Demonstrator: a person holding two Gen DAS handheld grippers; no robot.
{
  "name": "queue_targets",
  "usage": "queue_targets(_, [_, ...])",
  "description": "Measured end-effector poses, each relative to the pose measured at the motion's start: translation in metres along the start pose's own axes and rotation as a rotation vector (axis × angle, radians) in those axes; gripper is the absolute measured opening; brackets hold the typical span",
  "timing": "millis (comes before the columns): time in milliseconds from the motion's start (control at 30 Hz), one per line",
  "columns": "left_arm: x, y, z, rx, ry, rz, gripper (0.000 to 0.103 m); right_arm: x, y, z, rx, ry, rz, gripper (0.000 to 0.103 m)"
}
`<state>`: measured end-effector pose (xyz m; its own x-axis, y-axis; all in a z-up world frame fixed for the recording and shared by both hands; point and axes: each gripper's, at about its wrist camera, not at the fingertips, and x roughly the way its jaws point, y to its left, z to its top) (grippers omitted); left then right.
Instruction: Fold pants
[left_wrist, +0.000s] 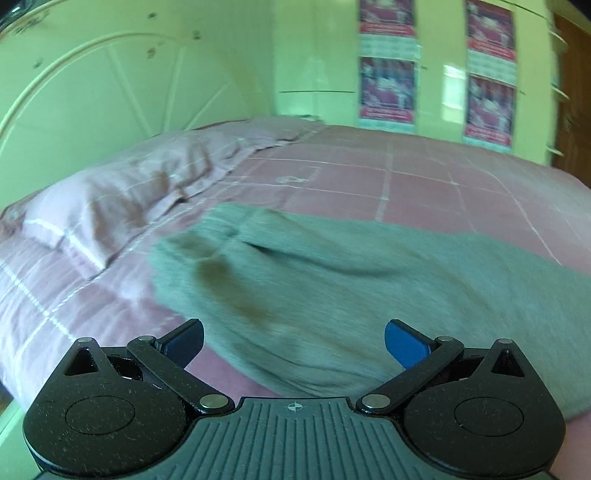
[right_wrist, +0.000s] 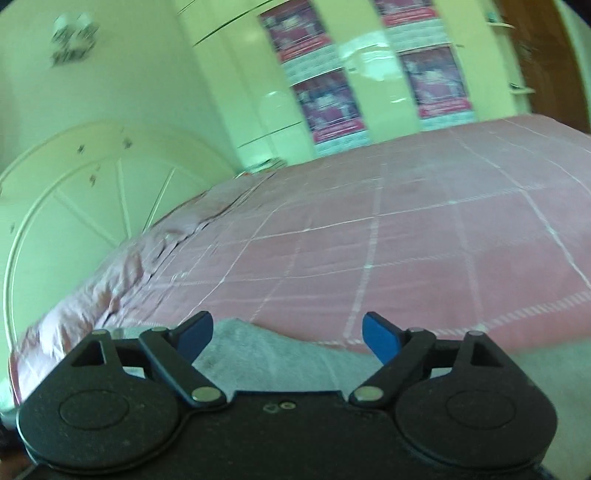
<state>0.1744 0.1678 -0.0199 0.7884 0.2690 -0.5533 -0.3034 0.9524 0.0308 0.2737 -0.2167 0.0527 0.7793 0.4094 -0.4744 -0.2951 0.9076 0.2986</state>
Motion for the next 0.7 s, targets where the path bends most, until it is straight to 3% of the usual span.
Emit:
queue_targets(133, [0.025, 0.03, 0.006, -0.076, 0.008, 0.107, 0.103, 0.061, 0.012, 0.011, -0.037, 0.119, 0.024, 0.081])
queue_targets(267, [0.052, 0.053, 0.007, -0.187, 0.046, 0.109, 0.103, 0.114, 0.021, 0.017, -0.094, 0.213, 0.072, 0.075])
queue_targets(367, [0.064, 0.06, 0.003, -0.245, 0.041, 0.074, 0.103, 0.144, 0.028, 0.022, -0.168, 0.293, 0.14, 0.041])
queue_targets(400, [0.067, 0.06, 0.002, -0.245, 0.035, 0.077, 0.103, 0.153, 0.029, 0.022, -0.192, 0.317, 0.15, 0.037])
queue_targets(533, [0.076, 0.064, 0.002, -0.26, 0.032, 0.096, 0.103, 0.18, 0.029, 0.026, -0.212, 0.395, 0.245, 0.032])
queue_targets(633, [0.08, 0.069, 0.004, -0.271, 0.02, 0.113, 0.103, 0.192, 0.027, 0.026, -0.215, 0.433, 0.29, 0.034])
queue_targets(700, [0.084, 0.072, 0.004, -0.29, 0.022, 0.112, 0.103, 0.195, 0.024, 0.025, -0.182, 0.463, 0.348, 0.025])
